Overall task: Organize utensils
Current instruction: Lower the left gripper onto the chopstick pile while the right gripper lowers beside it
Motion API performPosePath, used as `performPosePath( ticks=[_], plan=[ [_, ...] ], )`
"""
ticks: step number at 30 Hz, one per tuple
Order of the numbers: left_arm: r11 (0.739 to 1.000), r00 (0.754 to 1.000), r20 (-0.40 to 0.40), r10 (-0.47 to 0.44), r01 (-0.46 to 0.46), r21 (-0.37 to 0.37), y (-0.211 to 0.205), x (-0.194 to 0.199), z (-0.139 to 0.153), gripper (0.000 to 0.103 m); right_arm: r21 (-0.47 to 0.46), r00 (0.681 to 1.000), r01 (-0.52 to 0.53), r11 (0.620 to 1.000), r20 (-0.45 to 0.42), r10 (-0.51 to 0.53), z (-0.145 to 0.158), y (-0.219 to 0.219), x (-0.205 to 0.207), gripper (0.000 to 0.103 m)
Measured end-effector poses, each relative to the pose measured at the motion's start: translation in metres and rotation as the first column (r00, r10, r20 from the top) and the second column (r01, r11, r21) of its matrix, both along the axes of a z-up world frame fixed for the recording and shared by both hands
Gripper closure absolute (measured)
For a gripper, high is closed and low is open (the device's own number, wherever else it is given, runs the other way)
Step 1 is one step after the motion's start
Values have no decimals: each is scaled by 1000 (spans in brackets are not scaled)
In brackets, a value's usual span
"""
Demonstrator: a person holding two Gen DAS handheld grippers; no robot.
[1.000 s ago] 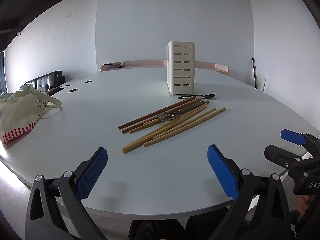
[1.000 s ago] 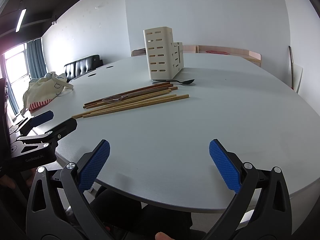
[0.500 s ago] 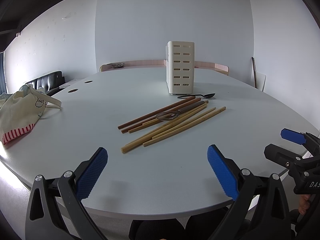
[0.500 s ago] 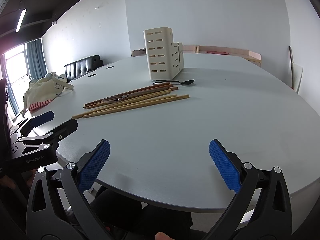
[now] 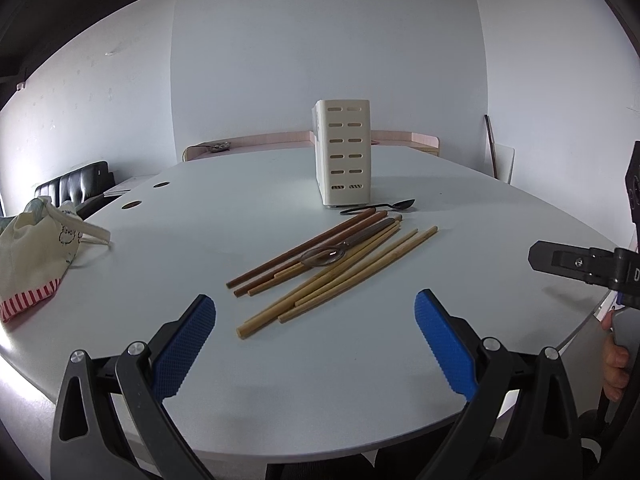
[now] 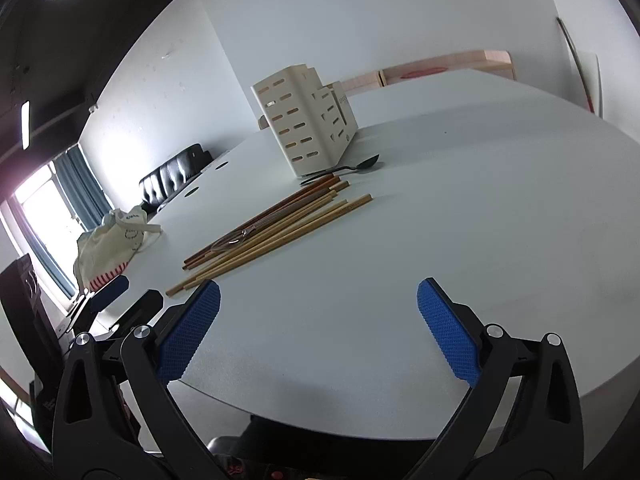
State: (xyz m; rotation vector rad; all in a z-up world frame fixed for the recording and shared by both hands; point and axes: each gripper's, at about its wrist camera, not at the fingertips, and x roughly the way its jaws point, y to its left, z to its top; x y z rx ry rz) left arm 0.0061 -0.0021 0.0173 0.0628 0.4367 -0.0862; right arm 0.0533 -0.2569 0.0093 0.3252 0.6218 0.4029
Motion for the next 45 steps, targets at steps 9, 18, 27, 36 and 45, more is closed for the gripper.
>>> performPosePath(
  ticks=[9, 18, 27, 36, 45],
  plan=[
    [976, 982, -29, -189, 191, 100, -2, 67, 45, 25, 132, 964, 61, 989, -265, -24, -10, -5, 68, 52],
    [869, 898, -253, -361, 422, 259, -35, 154, 49, 46, 108, 896, 100, 989, -443, -43, 0, 16, 143, 71],
    [767, 786, -438, -437, 580, 274, -56, 207, 31, 50, 98, 800, 210, 973, -589, -113, -3, 18, 193, 77],
    [715, 733, -485, -478, 645, 271, -53, 237, 20, 64, -10, 767, 258, 966, -606, -211, -1, 35, 202, 79],
    [669, 672, -542, -504, 701, 248, -55, 244, 5, 76, -74, 723, 289, 954, -636, -269, -10, 37, 209, 82]
  ],
)
